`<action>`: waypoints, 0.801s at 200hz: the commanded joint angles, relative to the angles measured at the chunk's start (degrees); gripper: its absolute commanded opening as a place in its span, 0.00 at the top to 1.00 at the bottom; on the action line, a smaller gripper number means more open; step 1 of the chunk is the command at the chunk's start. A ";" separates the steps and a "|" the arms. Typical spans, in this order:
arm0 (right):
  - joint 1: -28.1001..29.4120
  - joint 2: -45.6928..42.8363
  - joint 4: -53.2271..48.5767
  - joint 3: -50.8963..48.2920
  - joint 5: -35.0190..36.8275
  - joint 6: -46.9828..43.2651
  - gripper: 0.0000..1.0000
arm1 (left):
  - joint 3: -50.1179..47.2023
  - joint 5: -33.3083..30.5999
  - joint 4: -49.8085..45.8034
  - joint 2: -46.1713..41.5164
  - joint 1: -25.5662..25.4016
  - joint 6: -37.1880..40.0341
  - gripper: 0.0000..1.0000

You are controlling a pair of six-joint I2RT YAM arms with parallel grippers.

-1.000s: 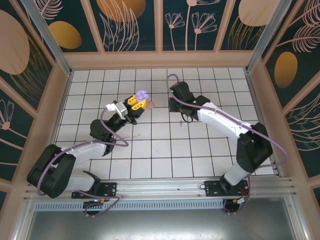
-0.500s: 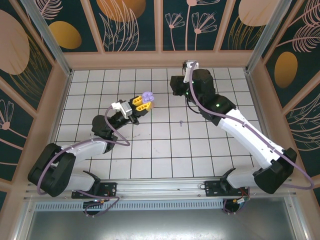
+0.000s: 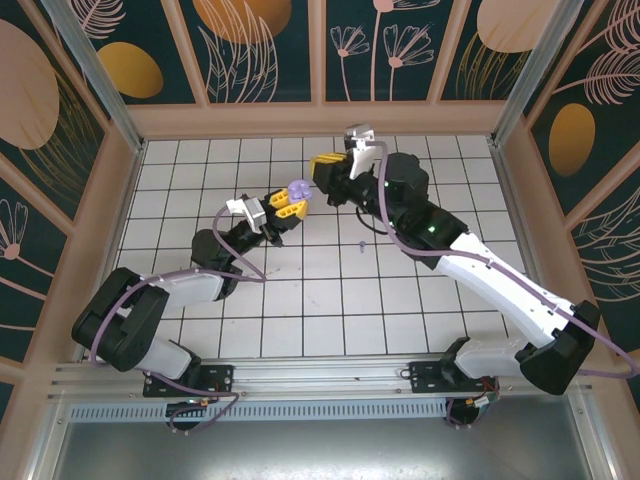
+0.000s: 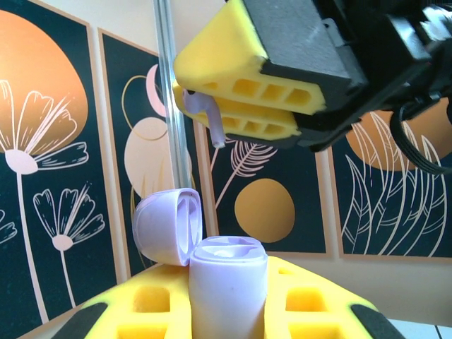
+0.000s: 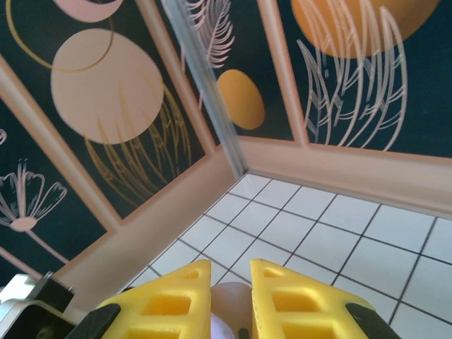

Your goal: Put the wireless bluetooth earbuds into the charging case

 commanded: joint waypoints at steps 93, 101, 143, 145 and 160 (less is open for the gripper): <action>3.59 -1.08 4.92 -3.42 -2.66 1.21 0.83 | 2.80 0.19 5.13 1.65 -0.33 -2.39 1.00; 3.67 -0.99 5.07 -3.43 -2.84 1.33 0.83 | 2.81 0.15 5.10 1.73 -0.41 -2.44 1.00; 4.19 -0.64 5.17 -3.77 -2.87 1.86 0.83 | 2.81 0.12 5.08 1.74 -0.41 -2.40 1.00; 4.23 -0.64 5.20 -3.84 -2.88 1.84 0.83 | 2.81 0.14 5.09 1.74 -0.41 -2.36 1.00; 4.32 -0.47 5.13 -3.87 -2.95 1.92 0.83 | 2.82 0.23 5.08 1.73 -0.41 -2.33 1.00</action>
